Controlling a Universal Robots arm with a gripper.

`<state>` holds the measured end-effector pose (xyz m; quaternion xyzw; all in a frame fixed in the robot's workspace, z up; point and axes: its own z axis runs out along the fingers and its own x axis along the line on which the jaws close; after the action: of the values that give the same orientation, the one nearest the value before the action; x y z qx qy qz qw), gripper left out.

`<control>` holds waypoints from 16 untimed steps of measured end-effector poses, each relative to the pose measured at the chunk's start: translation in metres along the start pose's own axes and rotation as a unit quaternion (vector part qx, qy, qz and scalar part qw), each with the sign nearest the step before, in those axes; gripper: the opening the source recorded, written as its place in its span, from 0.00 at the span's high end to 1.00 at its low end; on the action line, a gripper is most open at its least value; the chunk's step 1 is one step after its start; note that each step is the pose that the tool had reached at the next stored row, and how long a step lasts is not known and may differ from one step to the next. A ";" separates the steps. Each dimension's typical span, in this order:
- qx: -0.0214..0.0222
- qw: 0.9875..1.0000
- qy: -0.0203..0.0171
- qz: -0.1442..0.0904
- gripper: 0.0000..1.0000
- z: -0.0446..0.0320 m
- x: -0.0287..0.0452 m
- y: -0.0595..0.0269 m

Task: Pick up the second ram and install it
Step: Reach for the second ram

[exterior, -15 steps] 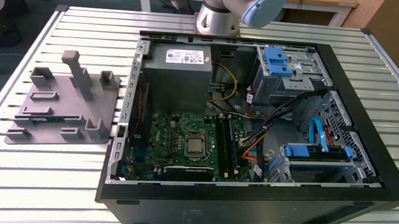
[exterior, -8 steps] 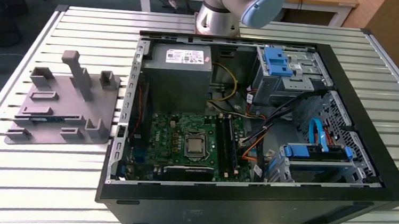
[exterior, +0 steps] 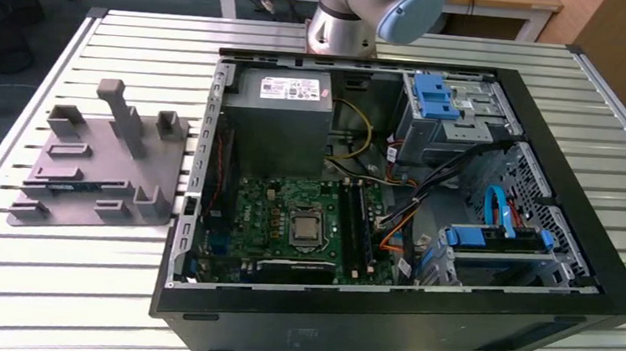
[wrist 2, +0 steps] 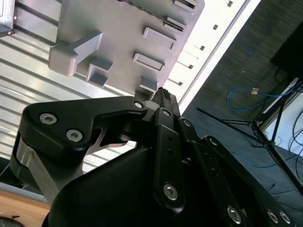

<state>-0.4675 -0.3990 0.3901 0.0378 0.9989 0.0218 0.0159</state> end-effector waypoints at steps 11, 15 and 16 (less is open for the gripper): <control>0.000 1.000 0.000 0.000 0.90 -0.0004 0.0230 -0.0017; 0.000 1.000 0.000 0.000 0.90 -0.0001 0.0304 -0.0023; 0.000 1.000 0.000 0.000 0.90 0.0001 0.0318 -0.0024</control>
<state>-0.4994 -0.3990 0.3889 0.0378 0.9989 0.0218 0.0159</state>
